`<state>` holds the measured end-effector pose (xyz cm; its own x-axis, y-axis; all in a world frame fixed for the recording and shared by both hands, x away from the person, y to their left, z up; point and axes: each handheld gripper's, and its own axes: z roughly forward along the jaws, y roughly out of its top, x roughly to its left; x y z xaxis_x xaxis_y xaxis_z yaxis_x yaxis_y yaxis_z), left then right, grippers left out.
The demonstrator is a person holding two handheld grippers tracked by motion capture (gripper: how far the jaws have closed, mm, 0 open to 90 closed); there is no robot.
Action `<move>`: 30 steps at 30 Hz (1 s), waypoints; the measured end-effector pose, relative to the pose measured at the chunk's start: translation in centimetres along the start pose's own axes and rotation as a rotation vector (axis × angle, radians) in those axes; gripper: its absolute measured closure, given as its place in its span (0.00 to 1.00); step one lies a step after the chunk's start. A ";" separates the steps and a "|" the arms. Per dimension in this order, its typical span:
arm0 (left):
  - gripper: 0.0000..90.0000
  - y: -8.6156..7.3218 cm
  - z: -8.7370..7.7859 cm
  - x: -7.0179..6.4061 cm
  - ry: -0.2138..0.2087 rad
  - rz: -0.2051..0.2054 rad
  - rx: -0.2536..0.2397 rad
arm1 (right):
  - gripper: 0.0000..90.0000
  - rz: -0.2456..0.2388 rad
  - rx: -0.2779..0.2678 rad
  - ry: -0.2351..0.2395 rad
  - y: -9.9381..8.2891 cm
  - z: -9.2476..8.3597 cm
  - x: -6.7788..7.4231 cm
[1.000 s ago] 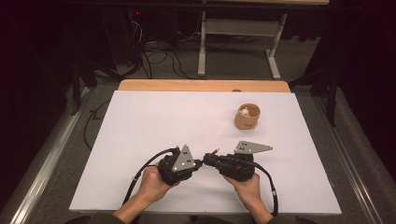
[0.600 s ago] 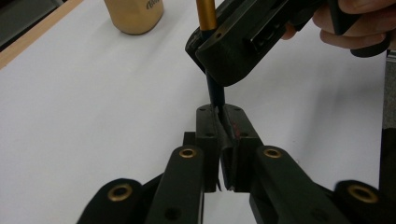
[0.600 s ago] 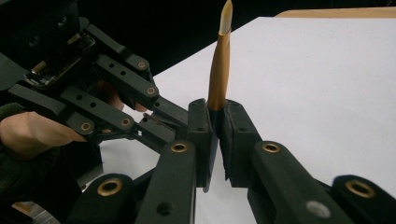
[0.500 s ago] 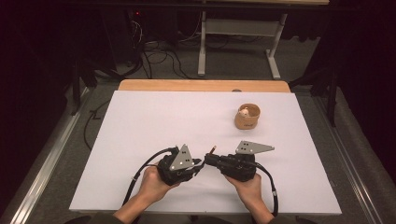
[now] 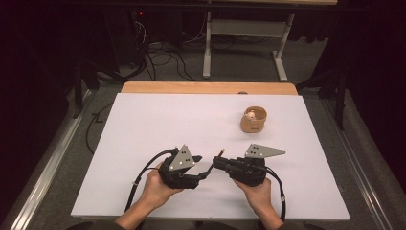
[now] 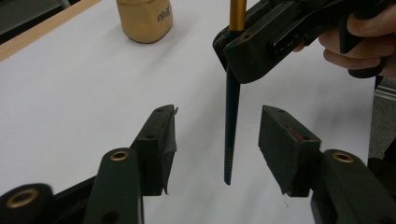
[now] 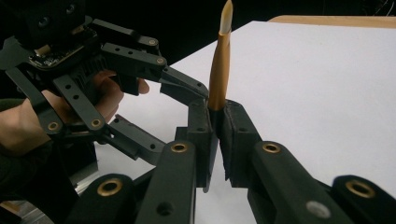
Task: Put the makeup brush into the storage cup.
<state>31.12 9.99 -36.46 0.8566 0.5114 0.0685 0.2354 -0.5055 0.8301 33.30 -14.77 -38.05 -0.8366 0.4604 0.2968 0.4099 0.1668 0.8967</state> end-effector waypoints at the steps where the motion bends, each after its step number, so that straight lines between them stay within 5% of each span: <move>1: 0.49 0.0 -0.1 0.1 -0.004 -0.008 -0.006 | 0.95 -0.002 0.002 -0.003 0.0 -0.1 0.0; 16: 0.43 -1.0 -3.1 1.2 0.012 -0.116 -0.048 | 0.95 -0.025 0.019 -0.035 0.5 -0.7 0.0; 30: 0.38 -4.2 -7.4 2.7 0.149 -0.213 -0.124 | 0.95 -0.030 0.041 -0.037 0.6 -0.7 0.0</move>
<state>29.05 18.66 -35.69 0.7149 0.6980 -0.0421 0.3373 -0.2916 0.8951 33.26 -15.29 -37.32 -0.8349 0.4868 0.2568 0.4001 0.2164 0.8906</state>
